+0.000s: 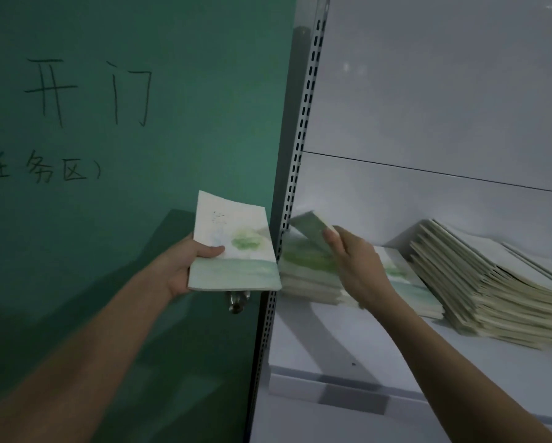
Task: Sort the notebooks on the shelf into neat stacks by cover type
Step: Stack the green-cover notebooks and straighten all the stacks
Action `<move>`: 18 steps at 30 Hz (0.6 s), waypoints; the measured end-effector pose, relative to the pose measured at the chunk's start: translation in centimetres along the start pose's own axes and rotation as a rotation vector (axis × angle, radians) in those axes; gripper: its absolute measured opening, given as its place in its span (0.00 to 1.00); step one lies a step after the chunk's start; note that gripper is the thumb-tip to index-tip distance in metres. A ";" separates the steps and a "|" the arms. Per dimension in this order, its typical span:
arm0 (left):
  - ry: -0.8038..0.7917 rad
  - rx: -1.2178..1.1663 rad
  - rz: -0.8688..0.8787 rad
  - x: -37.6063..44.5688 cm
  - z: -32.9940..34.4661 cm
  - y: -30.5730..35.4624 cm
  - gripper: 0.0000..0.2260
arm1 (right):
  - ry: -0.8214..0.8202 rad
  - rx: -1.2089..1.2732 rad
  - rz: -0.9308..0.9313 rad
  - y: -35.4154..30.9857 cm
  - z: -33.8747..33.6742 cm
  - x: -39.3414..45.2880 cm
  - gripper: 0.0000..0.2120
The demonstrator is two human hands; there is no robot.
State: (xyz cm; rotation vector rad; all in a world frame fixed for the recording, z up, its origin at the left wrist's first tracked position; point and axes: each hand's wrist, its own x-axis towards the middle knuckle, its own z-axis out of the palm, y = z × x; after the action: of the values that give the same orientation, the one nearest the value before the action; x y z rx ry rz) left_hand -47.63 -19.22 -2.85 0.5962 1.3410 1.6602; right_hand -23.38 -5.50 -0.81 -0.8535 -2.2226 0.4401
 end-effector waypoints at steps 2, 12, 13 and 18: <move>-0.010 -0.010 -0.020 -0.2 1.3 -0.1 0.21 | 0.085 0.033 -0.054 -1.8 0.5 0.1 0.17; 0.006 -0.099 -0.061 -1.7 2.0 -0.3 0.14 | -0.372 0.031 -0.335 -5.8 4.7 -2.3 0.21; 0.046 -0.095 -0.056 -1.6 1.3 -0.3 0.13 | -0.324 0.077 -0.267 -5.1 4.5 -1.7 0.21; 0.102 -0.249 0.013 -1.4 -0.3 0.5 0.09 | -0.324 -0.361 -0.050 -0.3 3.4 0.0 0.30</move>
State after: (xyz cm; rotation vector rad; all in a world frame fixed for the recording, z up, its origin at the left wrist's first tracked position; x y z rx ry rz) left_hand -47.34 -20.59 -2.29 0.3789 1.1780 1.8537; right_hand -25.98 -5.90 -3.04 -0.9610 -2.6691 0.1597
